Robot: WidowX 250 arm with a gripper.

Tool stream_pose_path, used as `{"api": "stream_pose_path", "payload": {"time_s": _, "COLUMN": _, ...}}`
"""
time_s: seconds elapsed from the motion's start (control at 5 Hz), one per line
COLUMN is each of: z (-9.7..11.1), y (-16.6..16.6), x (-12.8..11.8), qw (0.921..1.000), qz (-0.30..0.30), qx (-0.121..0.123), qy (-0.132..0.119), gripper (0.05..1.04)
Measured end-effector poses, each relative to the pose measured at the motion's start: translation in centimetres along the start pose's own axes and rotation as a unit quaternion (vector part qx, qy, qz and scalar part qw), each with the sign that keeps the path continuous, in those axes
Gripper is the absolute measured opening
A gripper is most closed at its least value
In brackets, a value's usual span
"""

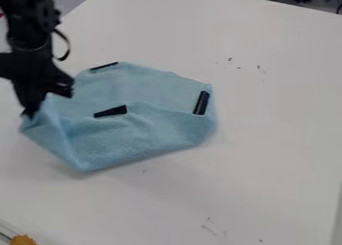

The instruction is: Fold the cloth from bottom to top.

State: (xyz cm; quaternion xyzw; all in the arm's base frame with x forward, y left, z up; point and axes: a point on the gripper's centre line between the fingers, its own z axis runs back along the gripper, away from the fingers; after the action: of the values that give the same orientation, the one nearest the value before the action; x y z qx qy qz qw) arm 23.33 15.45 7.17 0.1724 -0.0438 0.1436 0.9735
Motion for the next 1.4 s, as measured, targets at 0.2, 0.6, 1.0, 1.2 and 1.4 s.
{"api": "stream_pose_path", "payload": {"time_s": 0.2, "z": -0.1, "y": -2.6, "x": 3.7, "qw": 0.9994, "qz": -0.025, "qx": -0.023, "qy": -0.001, "gripper": 0.058}}
{"api": "stream_pose_path", "payload": {"time_s": 0.6, "z": -2.5, "y": -7.1, "x": 8.4, "qw": 0.9948, "qz": -0.075, "qx": -0.069, "qy": 0.006, "gripper": 0.058}}
{"api": "stream_pose_path", "payload": {"time_s": 1.0, "z": -3.8, "y": -8.3, "x": 9.6, "qw": 0.9921, "qz": -0.087, "qx": -0.089, "qy": 0.012, "gripper": 0.226}}
{"api": "stream_pose_path", "payload": {"time_s": 1.2, "z": -3.5, "y": -8.4, "x": 9.7, "qw": 0.9921, "qz": -0.092, "qx": -0.085, "qy": 0.012, "gripper": 0.488}}
{"api": "stream_pose_path", "payload": {"time_s": 1.4, "z": -2.9, "y": -8.9, "x": 10.0, "qw": 0.9925, "qz": -0.093, "qx": -0.079, "qy": 0.006, "gripper": 0.797}}
